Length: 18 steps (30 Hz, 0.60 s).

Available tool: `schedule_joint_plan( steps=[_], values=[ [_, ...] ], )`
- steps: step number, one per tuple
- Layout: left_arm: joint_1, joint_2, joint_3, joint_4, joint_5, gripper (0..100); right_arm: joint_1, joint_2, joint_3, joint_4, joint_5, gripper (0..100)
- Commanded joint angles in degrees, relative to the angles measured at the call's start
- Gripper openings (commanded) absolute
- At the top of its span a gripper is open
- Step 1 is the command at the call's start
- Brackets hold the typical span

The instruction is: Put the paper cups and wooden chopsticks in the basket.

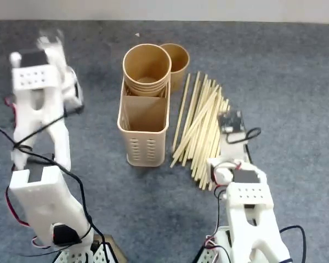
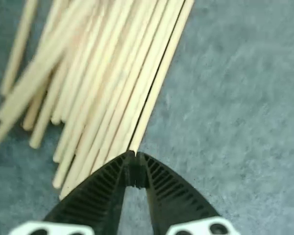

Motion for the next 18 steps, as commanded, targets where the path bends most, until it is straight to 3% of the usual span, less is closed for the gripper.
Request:
schedule_joint_plan(
  steps=[1,5,8,13,18],
  values=[
    [0.9,-1.7,14.0,-14.5,1.6,16,-0.5,1.9,-12.2,4.0,0.2,3.5],
    [0.1,-2.1,23.3,-26.0,8.7,16,-1.5,11.8,-24.4,7.8,-3.3,3.8],
    [-0.1,-2.1,25.5,-30.5,9.0,16,-4.0,22.7,-30.2,8.7,-7.2,3.8],
    [-1.1,-2.1,25.5,-31.2,9.1,16,-6.7,43.1,-37.7,6.7,-11.2,3.8],
    [-1.2,-2.1,25.7,-31.1,9.1,16,-3.8,56.7,-45.5,4.9,-11.0,3.8]
  ],
)
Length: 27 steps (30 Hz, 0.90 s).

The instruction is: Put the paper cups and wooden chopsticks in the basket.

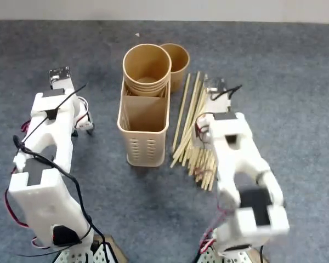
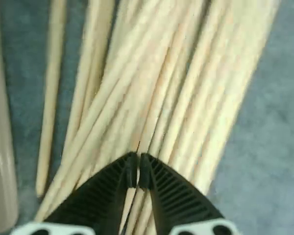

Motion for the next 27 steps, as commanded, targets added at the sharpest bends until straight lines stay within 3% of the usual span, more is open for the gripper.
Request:
schedule_joint_plan(
  steps=[1,13,15,19,27],
  values=[
    [-0.7,-1.5,0.1,-1.5,1.0,16,2.9,5.4,-6.4,-0.6,-0.3,3.8],
    [-0.6,-1.3,0.0,-1.5,1.0,16,8.5,-0.9,-8.2,1.0,2.5,3.9],
    [-0.6,-1.2,0.0,-1.7,1.0,16,8.7,-0.8,-7.5,1.5,4.9,5.8],
    [-0.6,-1.2,0.1,-1.8,0.9,16,10.0,-3.5,-7.6,1.6,2.8,12.1],
    [-0.6,-1.1,0.2,-1.8,0.9,16,14.5,-4.6,-7.3,1.8,4.2,12.7]
  ],
)
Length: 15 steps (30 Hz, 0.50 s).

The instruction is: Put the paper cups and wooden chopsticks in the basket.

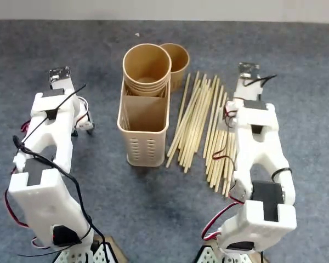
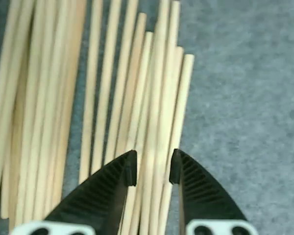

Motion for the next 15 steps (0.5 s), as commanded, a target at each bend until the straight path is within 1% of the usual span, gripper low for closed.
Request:
schedule_joint_plan(
  steps=[1,11,15],
  values=[
    [-0.6,-1.1,0.1,-1.7,0.9,16,1.9,-1.7,-0.2,0.2,2.3,12.7],
    [-0.6,-1.1,0.1,-1.5,0.9,16,2.1,8.4,-0.7,0.0,3.4,12.7],
    [-0.6,-1.1,0.1,-1.5,0.9,16,2.1,10.0,-0.8,-0.9,3.4,12.6]
  ],
)
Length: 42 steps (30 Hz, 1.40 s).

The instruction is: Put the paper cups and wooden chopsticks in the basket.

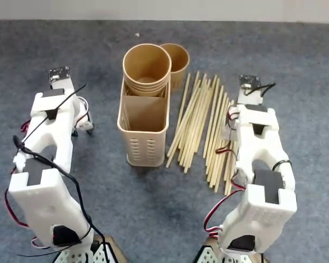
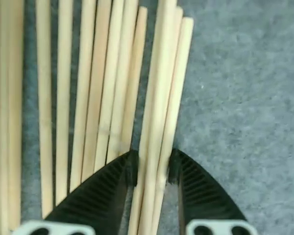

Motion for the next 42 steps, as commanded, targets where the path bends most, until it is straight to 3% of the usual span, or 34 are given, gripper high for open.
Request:
schedule_joint_plan(
  steps=[1,6,21,29,42],
  values=[
    [-0.6,-1.1,0.1,-1.5,0.9,16,0.7,0.4,-0.6,-0.8,0.6,12.5],
    [-0.6,-1.1,0.2,-1.5,0.9,16,0.7,0.2,-0.7,-0.8,0.5,2.1],
    [0.7,-1.1,0.2,-1.5,0.9,16,0.7,0.3,-24.5,17.4,0.1,0.5],
    [0.7,-1.1,0.2,-1.6,0.9,16,-0.7,0.4,-33.7,18.7,0.0,0.9],
    [0.6,-1.0,0.2,-1.8,0.9,16,-5.8,0.6,-64.7,25.0,0.0,0.6]
  ],
)
